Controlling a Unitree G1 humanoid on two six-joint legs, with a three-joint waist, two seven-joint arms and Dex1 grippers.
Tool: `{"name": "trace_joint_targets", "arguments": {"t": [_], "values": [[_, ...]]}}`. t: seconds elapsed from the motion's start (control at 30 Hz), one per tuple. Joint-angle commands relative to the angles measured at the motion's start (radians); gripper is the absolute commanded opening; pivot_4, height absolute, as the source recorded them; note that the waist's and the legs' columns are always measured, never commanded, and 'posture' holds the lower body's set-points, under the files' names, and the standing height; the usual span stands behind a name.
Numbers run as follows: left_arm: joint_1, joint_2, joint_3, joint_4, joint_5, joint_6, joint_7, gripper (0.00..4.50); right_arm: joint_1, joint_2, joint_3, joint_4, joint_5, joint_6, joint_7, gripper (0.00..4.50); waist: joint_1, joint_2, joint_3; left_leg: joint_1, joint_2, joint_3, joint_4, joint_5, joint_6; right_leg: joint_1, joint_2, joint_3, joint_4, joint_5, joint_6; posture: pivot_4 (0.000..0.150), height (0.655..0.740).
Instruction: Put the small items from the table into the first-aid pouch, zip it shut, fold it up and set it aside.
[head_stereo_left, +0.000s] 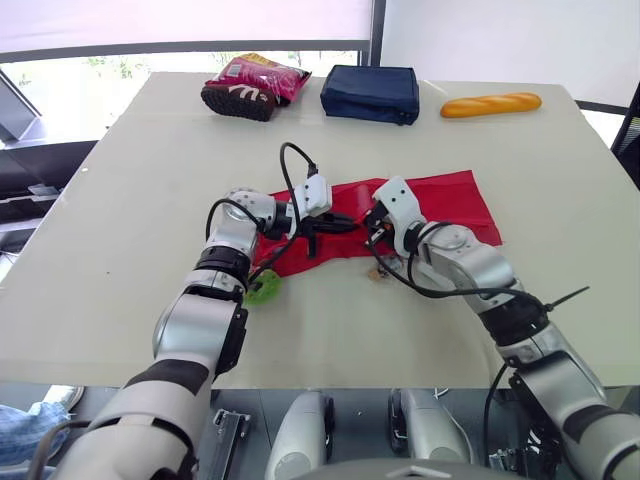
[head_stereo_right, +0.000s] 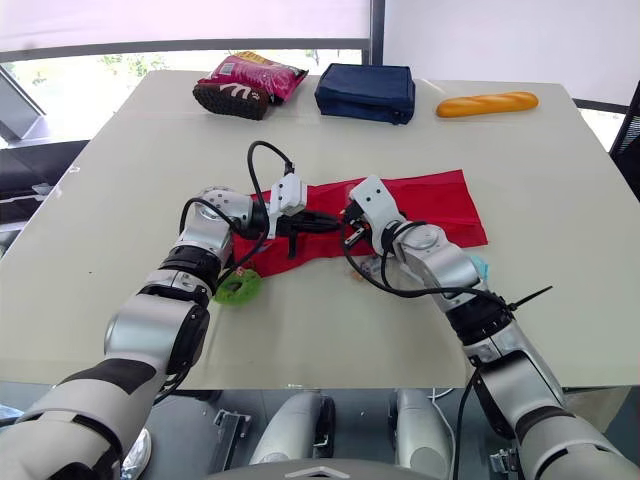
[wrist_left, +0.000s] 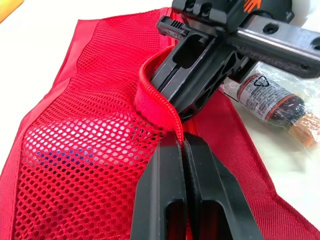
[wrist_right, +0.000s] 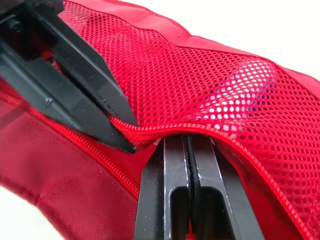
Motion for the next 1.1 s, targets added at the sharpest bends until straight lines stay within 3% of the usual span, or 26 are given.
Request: {"name": "trace_joint_targets", "arguments": {"t": [0.03, 0.17, 0.4, 0.6, 0.67, 0.73, 0.9, 1.1], "values": [[-0.005, 0.002, 0.013, -0.033, -0.014, -0.046, 0.029, 0.0, 0.113, -0.092, -0.063, -0.279, 0.022, -0.007, 0.079, 0.02, 0.007, 0.0, 0.0, 0.0, 0.0, 0.0, 0.0, 0.0, 0.0, 0.0, 0.0, 0.0, 0.0, 0.0, 0.0, 0.15, 0.7164], [0.0, 0.002, 0.019, -0.034, -0.023, -0.049, 0.033, 0.0, 0.246, -0.18, -0.171, -0.49, 0.084, -0.035, 0.146, 0.02, 0.017, 0.0, 0.0, -0.001, -0.001, -0.001, 0.0, 0.0, 0.0, 0.0, -0.001, -0.001, -0.001, 0.0, 0.0, 0.15, 0.7164], [0.027, 0.002, 0.036, -0.043, -0.062, -0.056, -0.002, 0.0, 0.577, -0.289, -0.561, -0.675, 0.223, -0.172, 0.258, 0.02, 0.024, 0.0, 0.0, 0.001, -0.002, -0.002, 0.0, 0.0, 0.0, 0.002, 0.0, -0.002, -0.001, 0.0, 0.001, 0.15, 0.7164], [0.028, -0.001, 0.039, -0.044, -0.072, -0.05, -0.007, 0.0, 0.903, -0.35, -0.941, -0.722, 0.399, -0.202, 0.425, 2.66, 0.03, 0.0, 0.0, 0.001, -0.002, -0.002, 0.0, 0.0, 0.0, 0.003, 0.0, -0.002, -0.002, 0.0, 0.001, 0.15, 0.7164], [0.025, 0.001, 0.04, -0.04, -0.074, -0.05, -0.008, 0.0, 1.004, -0.343, -1.053, -0.724, 0.449, -0.224, 0.477, 3.91, 0.03, 0.0, 0.0, 0.002, -0.001, -0.002, 0.0, 0.0, 0.0, 0.004, 0.0, -0.002, -0.002, -0.001, 0.001, 0.15, 0.7164], [0.017, 0.004, 0.041, -0.032, -0.075, -0.05, -0.009, 0.0, 1.131, -0.337, -1.165, -0.733, 0.489, -0.253, 0.581, 4.46, 0.03, 0.0, 0.0, 0.002, -0.001, -0.001, 0.0, 0.0, 0.0, 0.004, 0.0, -0.001, -0.002, -0.001, 0.002, 0.15, 0.7164], [-0.005, 0.008, 0.041, -0.016, -0.074, -0.049, -0.007, 0.0, 1.324, -0.342, -1.327, -0.746, 0.55, -0.301, 0.733, 4.46, 0.037, 0.001, 0.0, 0.003, 0.001, -0.002, 0.0, 0.0, 0.0, 0.005, 0.001, -0.002, -0.003, -0.002, 0.003, 0.15, 0.7164], [-0.025, 0.003, 0.037, -0.007, -0.068, -0.052, -0.002, 0.0, 1.305, -0.383, -1.302, -0.75, 0.501, -0.292, 0.655, 4.46, 0.041, 0.0, 0.0, 0.003, 0.002, -0.001, 0.0, 0.0, 0.0, 0.005, 0.001, -0.001, -0.004, -0.003, 0.004, 0.15, 0.7164]]}}
